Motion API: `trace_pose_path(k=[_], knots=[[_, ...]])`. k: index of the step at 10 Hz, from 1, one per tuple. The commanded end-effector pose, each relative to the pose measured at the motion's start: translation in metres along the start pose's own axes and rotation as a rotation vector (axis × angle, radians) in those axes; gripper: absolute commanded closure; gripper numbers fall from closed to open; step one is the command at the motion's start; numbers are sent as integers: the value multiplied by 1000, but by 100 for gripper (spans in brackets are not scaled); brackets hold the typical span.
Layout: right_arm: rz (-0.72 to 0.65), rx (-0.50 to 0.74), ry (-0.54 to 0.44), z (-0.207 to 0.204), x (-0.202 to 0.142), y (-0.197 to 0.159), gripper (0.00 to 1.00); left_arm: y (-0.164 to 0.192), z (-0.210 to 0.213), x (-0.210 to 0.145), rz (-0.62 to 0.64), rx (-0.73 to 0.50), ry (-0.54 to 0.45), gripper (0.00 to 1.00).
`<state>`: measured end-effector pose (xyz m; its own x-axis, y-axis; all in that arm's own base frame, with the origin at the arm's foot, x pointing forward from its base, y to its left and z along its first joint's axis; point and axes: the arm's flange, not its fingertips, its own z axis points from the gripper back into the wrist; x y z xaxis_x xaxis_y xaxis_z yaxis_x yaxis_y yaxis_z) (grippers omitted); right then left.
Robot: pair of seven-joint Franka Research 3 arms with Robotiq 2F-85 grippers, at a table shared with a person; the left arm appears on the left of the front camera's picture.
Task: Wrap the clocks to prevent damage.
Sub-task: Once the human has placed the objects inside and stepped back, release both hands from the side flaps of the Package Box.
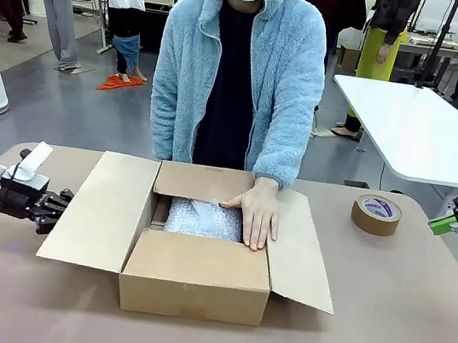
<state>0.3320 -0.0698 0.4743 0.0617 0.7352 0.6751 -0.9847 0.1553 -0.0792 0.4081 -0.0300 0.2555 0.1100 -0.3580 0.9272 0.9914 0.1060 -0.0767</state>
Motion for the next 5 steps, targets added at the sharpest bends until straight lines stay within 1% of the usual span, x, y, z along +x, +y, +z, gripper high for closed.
trace_pose_path(k=[1, 3, 5], knots=[[14, -4, -31, -2, -2, 1, 99, -2, -18, 1, -46, 65, -69, 100], [14, -4, -31, -2, -2, 1, 99, -1, -25, 13, -67, 92, -96, 100], [14, -4, -31, -2, -2, 1, 99, -1, -33, 29, -84, 75, -117, 100]])
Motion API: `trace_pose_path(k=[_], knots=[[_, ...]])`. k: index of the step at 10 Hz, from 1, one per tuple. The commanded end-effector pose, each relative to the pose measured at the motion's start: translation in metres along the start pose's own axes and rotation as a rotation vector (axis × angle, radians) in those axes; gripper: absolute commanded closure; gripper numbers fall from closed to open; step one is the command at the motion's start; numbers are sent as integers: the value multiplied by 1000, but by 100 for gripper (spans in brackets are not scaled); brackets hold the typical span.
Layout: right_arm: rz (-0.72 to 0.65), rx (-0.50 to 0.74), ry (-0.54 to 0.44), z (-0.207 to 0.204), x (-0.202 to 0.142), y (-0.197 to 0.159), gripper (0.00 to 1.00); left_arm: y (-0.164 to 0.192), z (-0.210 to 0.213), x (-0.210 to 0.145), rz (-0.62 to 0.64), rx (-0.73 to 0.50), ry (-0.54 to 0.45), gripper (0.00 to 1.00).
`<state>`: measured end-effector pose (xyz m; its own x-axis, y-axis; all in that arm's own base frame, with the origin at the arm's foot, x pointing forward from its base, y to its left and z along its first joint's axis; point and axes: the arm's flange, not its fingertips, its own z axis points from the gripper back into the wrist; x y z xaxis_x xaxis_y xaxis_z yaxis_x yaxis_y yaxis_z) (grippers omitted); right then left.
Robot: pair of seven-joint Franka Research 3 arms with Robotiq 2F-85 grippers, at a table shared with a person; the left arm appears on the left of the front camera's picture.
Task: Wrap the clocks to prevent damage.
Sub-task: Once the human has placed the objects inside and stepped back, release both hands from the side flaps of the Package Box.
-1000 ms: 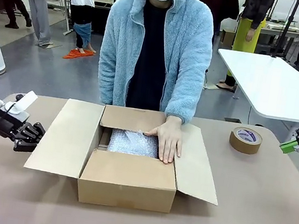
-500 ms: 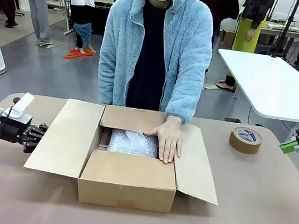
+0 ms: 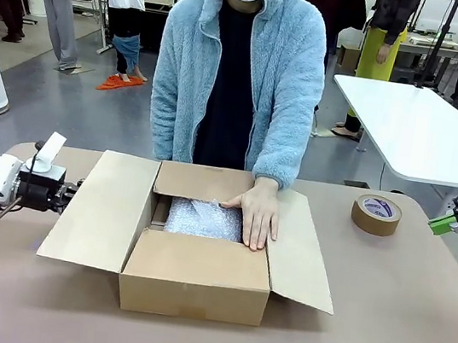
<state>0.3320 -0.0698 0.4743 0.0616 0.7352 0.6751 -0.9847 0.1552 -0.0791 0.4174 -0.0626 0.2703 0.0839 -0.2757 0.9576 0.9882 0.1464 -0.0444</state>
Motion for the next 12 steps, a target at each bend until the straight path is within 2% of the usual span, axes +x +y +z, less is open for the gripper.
trace_pose_path(k=[1, 7, 12], knots=[[14, -5, -31, -2, -2, 1, 99, -7, -12, 13, -90, 17, -48, 100], [14, -5, -31, -2, -2, 1, 99, -10, -26, 65, -182, -19, -79, 100], [14, -5, -31, -2, -2, 1, 99, 11, -82, 48, -161, -9, -65, 100]])
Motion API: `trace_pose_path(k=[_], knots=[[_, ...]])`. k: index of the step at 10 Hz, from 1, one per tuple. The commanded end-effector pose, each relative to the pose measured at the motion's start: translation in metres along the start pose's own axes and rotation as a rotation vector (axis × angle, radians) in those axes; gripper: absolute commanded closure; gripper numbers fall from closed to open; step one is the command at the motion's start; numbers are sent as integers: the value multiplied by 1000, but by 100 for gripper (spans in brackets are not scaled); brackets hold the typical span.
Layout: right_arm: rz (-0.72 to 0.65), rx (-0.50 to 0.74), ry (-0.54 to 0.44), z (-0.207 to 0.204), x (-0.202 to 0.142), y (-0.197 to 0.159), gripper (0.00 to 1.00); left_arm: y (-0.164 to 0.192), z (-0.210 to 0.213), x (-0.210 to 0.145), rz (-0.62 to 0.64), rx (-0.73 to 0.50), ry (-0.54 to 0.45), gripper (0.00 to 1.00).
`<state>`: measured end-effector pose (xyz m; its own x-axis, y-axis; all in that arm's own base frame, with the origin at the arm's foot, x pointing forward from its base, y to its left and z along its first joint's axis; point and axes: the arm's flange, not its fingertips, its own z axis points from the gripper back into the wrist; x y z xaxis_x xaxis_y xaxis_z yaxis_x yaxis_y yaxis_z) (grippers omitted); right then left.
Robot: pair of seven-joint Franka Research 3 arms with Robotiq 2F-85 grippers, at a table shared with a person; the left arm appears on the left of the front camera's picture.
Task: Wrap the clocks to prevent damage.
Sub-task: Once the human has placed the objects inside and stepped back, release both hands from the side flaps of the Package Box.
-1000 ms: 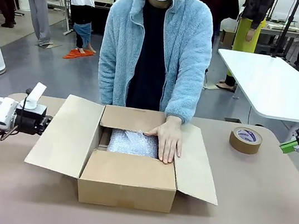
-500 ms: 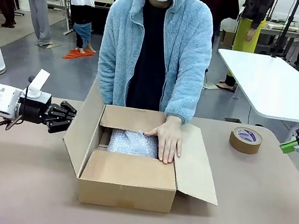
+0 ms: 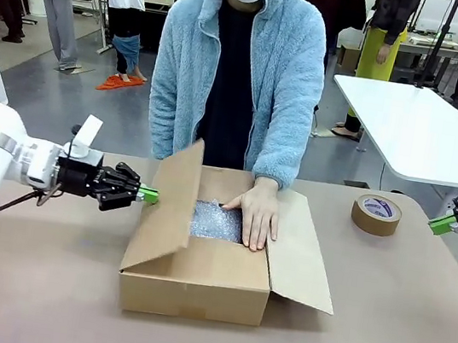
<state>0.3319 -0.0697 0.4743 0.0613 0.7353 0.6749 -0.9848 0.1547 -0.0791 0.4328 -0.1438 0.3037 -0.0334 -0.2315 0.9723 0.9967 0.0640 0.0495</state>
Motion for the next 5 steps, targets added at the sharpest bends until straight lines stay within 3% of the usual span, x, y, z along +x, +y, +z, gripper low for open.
trace_pose_path(k=[1, 5], knots=[[14, -5, -31, -2, -2, 1, 99, 12, -19, -13, -49, 44, 1, 100], [14, -5, -31, -2, -2, 1, 99, 12, -23, -40, -11, 23, 53, 100]])
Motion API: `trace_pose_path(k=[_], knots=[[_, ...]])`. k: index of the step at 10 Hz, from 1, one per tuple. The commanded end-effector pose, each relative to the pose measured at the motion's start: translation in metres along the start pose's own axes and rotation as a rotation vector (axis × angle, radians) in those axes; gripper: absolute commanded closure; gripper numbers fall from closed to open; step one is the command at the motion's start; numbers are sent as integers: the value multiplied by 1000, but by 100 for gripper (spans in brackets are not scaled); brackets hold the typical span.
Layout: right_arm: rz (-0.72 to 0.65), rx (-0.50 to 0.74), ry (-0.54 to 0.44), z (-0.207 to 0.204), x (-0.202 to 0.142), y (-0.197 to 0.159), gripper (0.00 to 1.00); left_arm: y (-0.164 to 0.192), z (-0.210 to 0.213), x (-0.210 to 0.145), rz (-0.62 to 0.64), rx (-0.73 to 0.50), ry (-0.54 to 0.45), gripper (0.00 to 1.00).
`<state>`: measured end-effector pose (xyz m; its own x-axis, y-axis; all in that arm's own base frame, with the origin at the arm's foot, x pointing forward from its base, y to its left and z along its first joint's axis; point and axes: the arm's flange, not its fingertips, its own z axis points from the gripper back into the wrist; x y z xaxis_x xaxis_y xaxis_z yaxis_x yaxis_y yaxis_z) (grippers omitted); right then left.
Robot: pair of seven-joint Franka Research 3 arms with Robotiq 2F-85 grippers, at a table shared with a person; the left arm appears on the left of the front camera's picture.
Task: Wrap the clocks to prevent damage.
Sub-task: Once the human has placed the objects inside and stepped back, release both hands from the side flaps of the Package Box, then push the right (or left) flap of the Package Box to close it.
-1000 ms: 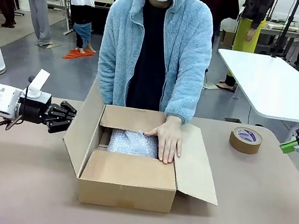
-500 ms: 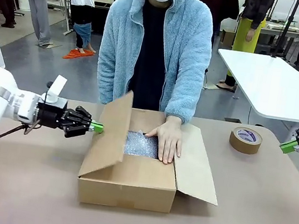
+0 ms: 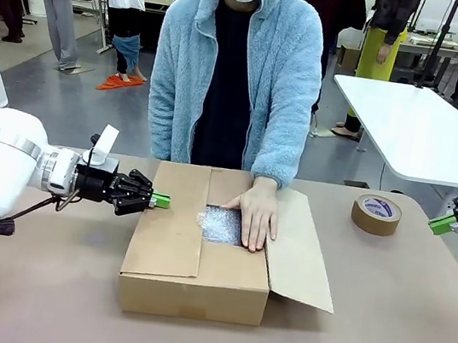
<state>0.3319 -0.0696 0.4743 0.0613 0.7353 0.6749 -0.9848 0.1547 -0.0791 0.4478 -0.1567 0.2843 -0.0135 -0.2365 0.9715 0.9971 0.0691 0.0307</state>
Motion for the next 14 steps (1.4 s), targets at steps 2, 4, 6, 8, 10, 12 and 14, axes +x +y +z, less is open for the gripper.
trace_pose_path(k=[2, 4, 6, 8, 10, 12, 14], knots=[[14, -5, -31, -2, -2, 1, 99, -9, 2, -23, 7, 8, 115, 100], [14, -5, -31, -2, -2, 1, 99, 0, 0, -2, 5, -1, -1, 100], [14, -5, -31, -2, -2, 1, 99, 0, 0, -2, 5, -1, -1, 100], [14, -5, -31, -2, -2, 1, 99, 0, 0, -2, 5, -1, -1, 100], [14, -5, -31, -2, -2, 1, 99, 0, 0, -2, 5, -1, -1, 100], [14, -5, -31, -2, -2, 1, 99, 0, 0, -2, 5, -1, -1, 100], [14, -5, -31, -2, -2, 1, 99, 0, 0, -2, 5, -1, -1, 100]])
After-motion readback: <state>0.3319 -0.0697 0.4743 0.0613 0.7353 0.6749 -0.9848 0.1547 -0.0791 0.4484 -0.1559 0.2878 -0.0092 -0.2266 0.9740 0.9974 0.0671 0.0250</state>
